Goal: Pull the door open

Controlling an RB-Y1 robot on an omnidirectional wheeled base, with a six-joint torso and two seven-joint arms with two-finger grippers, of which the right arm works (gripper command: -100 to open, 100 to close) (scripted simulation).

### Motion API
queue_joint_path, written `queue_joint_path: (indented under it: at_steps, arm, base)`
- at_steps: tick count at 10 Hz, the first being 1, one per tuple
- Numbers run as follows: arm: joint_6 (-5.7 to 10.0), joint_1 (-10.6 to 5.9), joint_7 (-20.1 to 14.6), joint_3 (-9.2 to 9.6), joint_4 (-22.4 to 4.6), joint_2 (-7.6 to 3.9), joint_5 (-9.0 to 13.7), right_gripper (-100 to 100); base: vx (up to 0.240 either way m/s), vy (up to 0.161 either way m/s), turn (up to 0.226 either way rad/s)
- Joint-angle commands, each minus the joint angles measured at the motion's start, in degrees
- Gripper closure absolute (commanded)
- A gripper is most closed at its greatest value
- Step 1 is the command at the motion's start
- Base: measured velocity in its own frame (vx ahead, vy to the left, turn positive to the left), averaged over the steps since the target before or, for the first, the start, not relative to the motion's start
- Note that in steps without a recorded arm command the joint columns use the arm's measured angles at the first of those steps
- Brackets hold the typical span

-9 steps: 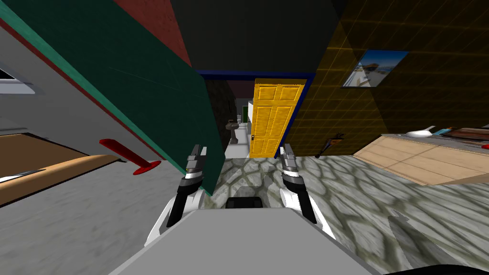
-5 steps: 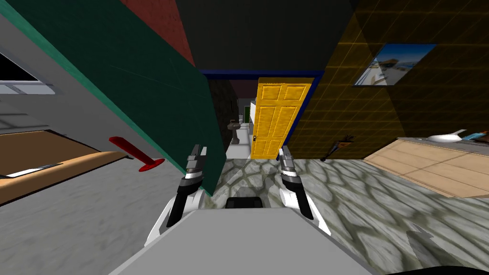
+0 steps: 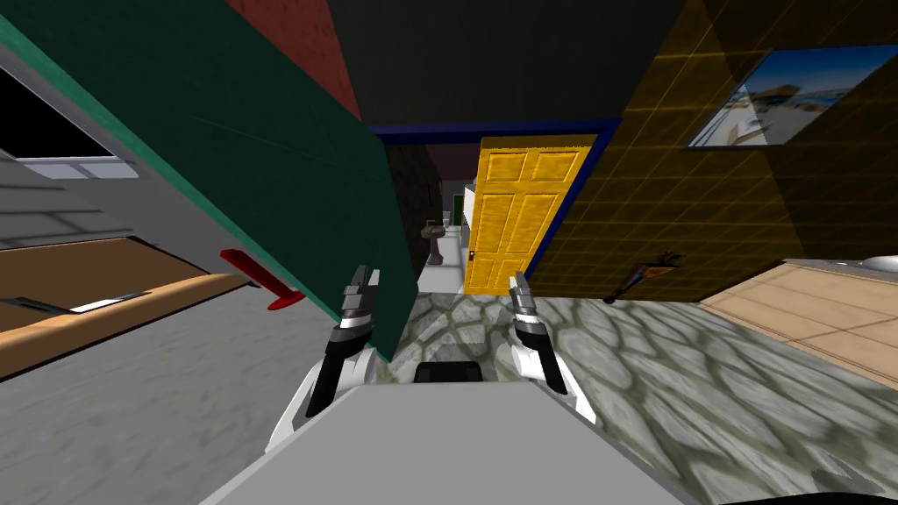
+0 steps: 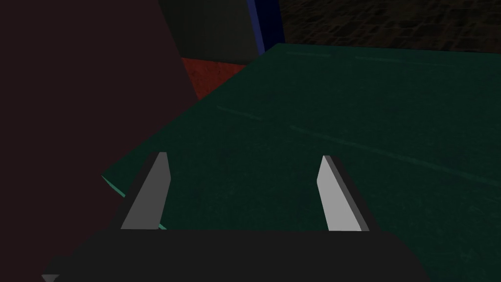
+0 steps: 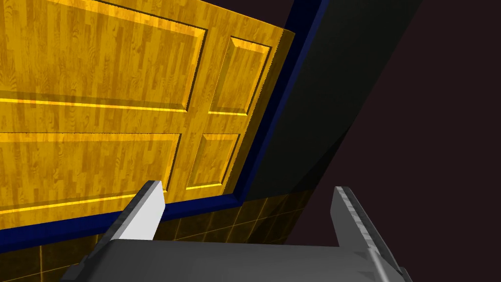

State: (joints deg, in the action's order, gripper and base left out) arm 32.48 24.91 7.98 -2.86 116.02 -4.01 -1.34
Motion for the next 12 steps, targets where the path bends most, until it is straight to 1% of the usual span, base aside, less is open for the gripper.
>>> queue_joint_path:
  at_steps: [1, 6, 7, 9, 10, 12]
  arm:
    - [0.4, -0.71, -0.46, -0.4, -2.24, -0.53, 0.65, -100]
    - [2.25, -3.4, -1.8, -1.68, -10.45, -2.17, 2.79, -100]
    - [2.25, -3.4, -1.8, -1.68, -10.96, -2.17, 2.79, -100]
    - [3.08, -4.6, -2.39, -2.25, -14.54, -2.88, 3.74, -100]
    - [3.08, -4.6, -2.39, -2.25, -14.87, -2.88, 3.74, -100]
    - [3.94, -5.84, -3.01, -2.84, -18.24, -3.61, 4.73, -100]
  base:
    - [0.075, 0.009, 0.085]
    - [0.088, -0.009, 0.102]
    - [0.064, -0.008, 0.044]
    - [0.059, -0.007, 0.097]
    - [0.049, -0.007, 0.046]
    - [0.071, -0.004, 0.106]
